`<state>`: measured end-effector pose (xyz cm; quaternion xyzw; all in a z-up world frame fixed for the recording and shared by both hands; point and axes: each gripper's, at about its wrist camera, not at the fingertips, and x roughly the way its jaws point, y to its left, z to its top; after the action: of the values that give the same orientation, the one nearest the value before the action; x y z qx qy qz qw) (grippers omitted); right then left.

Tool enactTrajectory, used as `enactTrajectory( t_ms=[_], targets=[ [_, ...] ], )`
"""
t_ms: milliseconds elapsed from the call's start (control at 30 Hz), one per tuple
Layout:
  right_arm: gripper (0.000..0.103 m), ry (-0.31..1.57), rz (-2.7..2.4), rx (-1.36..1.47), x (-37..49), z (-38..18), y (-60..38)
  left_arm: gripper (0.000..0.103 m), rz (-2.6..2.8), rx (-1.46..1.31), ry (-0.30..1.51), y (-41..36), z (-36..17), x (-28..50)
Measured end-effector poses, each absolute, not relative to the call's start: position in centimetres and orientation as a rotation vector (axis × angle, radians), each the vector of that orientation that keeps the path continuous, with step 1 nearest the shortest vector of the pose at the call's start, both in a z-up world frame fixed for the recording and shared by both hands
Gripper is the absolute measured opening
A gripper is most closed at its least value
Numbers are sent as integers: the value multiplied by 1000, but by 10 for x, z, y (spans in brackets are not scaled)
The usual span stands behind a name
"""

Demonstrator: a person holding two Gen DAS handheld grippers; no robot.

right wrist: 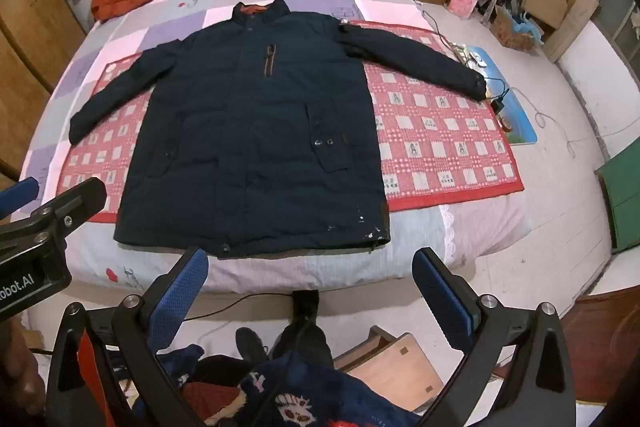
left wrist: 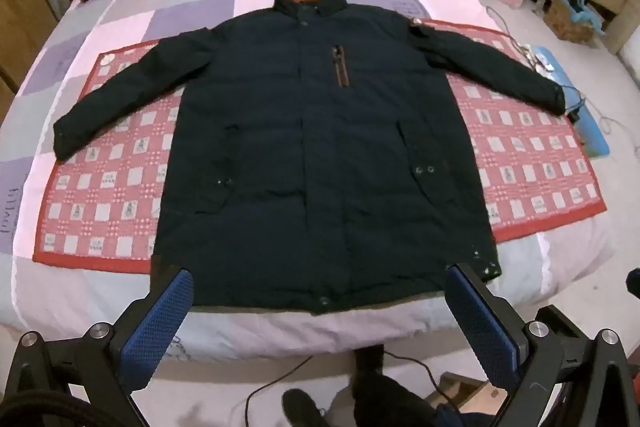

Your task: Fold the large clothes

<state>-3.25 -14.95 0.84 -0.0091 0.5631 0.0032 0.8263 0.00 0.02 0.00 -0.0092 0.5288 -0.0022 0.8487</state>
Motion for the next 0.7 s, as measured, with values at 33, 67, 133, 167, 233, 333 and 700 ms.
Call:
enactTrajectory(
  t_ms=[33,67,133,167,233,333,700],
  targets=[
    [103,1193,5,-21,-33,9,-149,103,-5,-19,1113,0,0,0],
    [103,1191,4,-21,-34,9,-149,103,-6,-17,1111,-1,0,0],
    [103,1187,0,-21,-34,10,-149,103,-6,-9,1107,-3,1,-1],
    [103,1185,-1,-21,-35,10,-149,103,-6,-4,1106,-4,1,-2],
    [103,1185,-1,-21,-36,10,-148,103,-11,-20,1116,1,0,1],
    [103,1187,4,-22,-39,9,-147,103,-5,-21,1113,0,0,0],
    [103,1183,7,-17,-46,11,-147,103,-9,-20,1103,-2,16,1]
  ],
)
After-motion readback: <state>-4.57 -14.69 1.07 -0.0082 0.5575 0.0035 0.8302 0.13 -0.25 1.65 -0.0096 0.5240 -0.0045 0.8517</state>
